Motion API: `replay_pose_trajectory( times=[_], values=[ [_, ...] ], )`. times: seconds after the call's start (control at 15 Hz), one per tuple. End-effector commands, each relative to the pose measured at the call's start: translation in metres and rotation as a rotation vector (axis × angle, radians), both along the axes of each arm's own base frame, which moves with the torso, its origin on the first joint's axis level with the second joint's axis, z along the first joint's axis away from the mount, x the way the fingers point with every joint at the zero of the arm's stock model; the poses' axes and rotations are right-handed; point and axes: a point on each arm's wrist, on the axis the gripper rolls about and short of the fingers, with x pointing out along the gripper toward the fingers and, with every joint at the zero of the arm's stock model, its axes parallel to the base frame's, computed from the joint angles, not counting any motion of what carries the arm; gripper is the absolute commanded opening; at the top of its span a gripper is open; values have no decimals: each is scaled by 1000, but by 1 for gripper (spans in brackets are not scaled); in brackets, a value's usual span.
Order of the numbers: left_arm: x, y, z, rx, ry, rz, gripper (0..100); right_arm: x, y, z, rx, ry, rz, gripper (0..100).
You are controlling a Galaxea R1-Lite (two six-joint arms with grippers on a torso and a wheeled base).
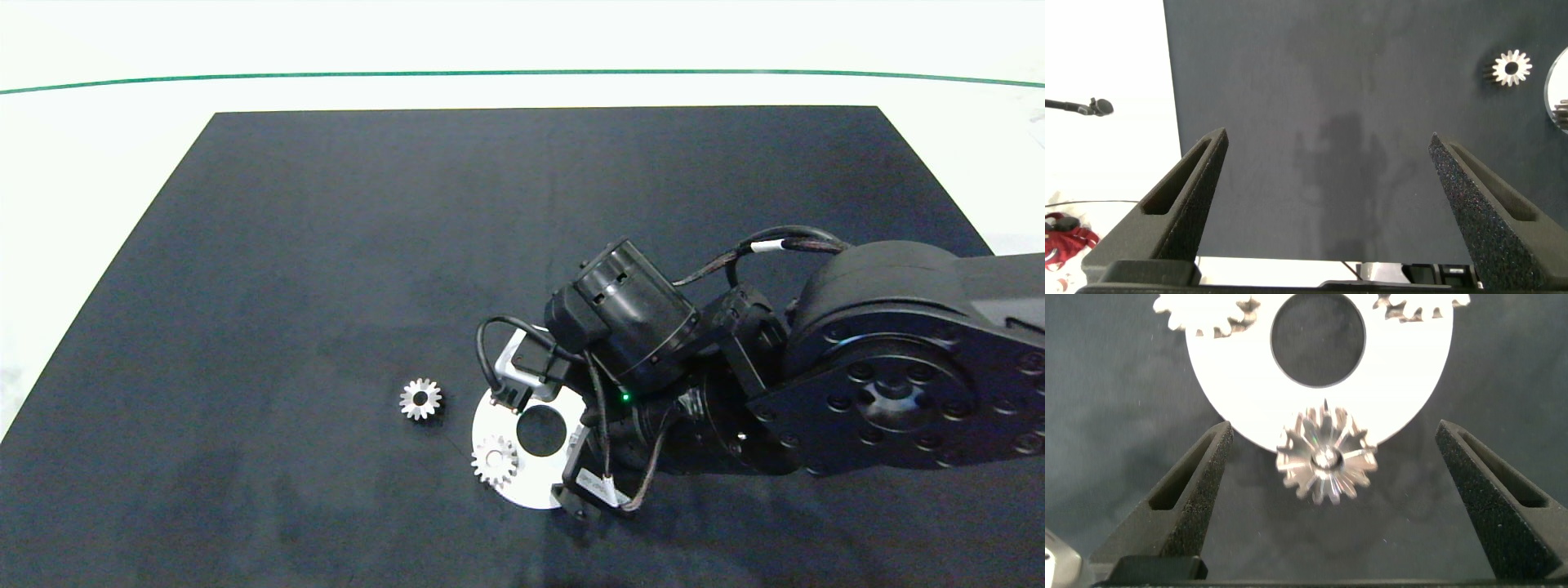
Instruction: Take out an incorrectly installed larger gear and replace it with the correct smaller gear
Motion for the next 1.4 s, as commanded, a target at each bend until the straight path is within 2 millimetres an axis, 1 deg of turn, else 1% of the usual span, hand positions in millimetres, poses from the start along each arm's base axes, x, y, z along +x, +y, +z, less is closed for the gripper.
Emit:
replay_pose_trajectory(
  times=[0.07,0.2,0.93,1.4],
  values=[
    [-2,0,0,1,2,0,100,8,7,-9,-15,12,-8,100],
    [-2,0,0,1,2,0,100,8,8,-12,-22,16,-8,100],
    [-1,0,-1,1,5,-2,100,8,6,-19,-43,36,-14,77],
    [-1,0,-1,2,5,-3,100,7,6,-19,-47,37,-15,64]
  ],
)
